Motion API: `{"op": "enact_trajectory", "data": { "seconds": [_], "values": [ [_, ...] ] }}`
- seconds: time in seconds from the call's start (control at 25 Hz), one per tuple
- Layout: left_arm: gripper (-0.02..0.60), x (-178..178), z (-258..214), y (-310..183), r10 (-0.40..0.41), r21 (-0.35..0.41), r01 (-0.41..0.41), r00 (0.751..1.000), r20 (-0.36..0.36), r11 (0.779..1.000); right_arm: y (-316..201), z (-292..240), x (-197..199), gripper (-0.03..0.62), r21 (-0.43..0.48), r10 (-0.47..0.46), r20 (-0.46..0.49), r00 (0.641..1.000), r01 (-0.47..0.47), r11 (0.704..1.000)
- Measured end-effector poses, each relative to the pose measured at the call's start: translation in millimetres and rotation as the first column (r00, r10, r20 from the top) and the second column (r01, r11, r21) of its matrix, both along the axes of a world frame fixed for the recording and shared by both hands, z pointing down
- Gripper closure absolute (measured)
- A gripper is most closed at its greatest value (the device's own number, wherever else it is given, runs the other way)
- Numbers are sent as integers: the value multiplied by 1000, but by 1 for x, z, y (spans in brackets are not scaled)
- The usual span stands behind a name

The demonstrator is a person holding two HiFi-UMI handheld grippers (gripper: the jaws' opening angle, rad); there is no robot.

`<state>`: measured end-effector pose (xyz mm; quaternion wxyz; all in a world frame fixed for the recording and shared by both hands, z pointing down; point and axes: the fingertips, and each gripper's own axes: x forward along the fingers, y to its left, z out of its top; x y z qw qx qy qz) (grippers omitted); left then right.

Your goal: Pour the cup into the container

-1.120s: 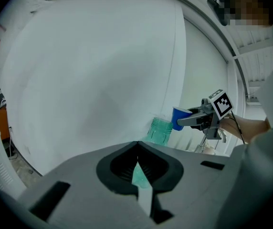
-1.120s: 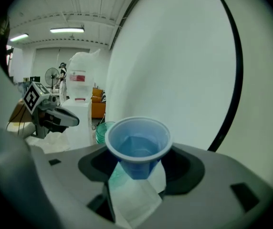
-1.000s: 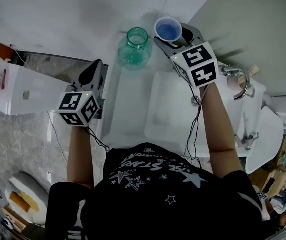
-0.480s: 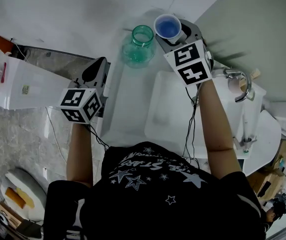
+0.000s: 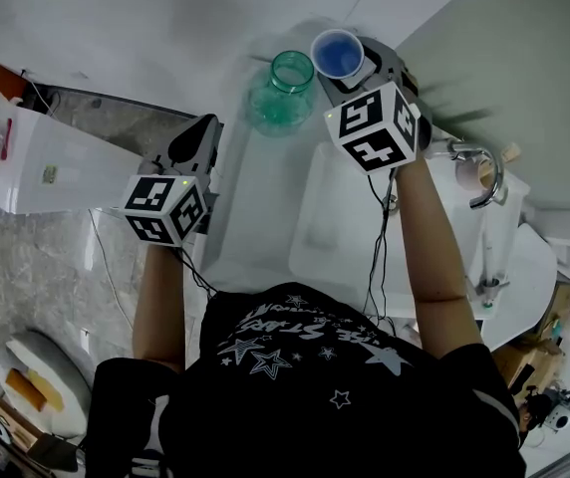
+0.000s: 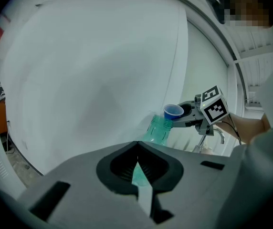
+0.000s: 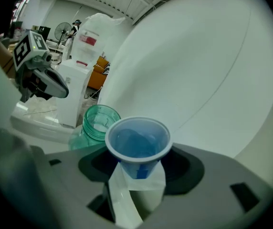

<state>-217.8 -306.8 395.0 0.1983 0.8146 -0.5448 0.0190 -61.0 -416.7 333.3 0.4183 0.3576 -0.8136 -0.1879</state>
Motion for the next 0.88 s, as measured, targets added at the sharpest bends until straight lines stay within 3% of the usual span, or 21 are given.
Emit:
{"op": "enact_trajectory", "data": {
  "seconds": [0.48,0.88],
  "values": [
    [571,0,4,-1,-3,-6,2,1000,-15,1000,-5,-2,-6,318,102,-24,-173,985,42,994],
    [571,2,8,1,-5,-14,4,1000,-23,1000,-7,-3,-8,318,148,-42,-233,971,78,986]
  ]
}}
